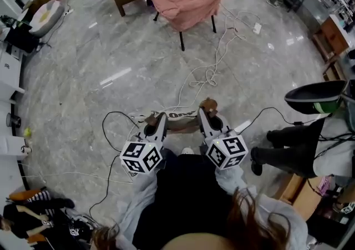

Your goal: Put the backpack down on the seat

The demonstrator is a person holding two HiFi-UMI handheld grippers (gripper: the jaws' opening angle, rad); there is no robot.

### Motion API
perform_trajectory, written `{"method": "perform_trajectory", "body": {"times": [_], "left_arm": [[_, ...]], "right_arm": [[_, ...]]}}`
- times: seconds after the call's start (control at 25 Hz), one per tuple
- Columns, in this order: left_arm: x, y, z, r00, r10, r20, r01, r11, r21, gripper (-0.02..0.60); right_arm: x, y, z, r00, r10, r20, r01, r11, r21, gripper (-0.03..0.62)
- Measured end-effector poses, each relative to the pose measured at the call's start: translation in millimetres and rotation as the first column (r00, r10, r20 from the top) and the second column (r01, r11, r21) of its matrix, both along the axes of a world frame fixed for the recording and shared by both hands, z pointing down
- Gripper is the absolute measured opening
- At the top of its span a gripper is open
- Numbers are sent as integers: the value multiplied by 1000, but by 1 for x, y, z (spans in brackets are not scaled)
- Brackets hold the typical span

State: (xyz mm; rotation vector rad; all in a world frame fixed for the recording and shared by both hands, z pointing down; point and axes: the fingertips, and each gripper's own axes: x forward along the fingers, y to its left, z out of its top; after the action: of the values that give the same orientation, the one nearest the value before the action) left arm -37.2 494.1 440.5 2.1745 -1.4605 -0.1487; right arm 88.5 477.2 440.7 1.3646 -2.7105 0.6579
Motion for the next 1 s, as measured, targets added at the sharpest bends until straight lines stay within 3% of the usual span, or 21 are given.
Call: {"method": "perform_trajectory", "body": {"times": [0.36,0.56,1.0], "left_arm": [[24,19,-4,1000,16,0,-16,1000,16,14],[26,18,2,999,4,-39,-5,1000,-9,14],[21,-33,5,999,13,-48,-14,1000,-11,14]], "right_arm": [[24,17,-1,999,54,5,-54,998,11,21],[28,15,4,997,67,24,-67,998,-21,21],[26,-29,10,997,75,17,-74,997,-37,21]]}}
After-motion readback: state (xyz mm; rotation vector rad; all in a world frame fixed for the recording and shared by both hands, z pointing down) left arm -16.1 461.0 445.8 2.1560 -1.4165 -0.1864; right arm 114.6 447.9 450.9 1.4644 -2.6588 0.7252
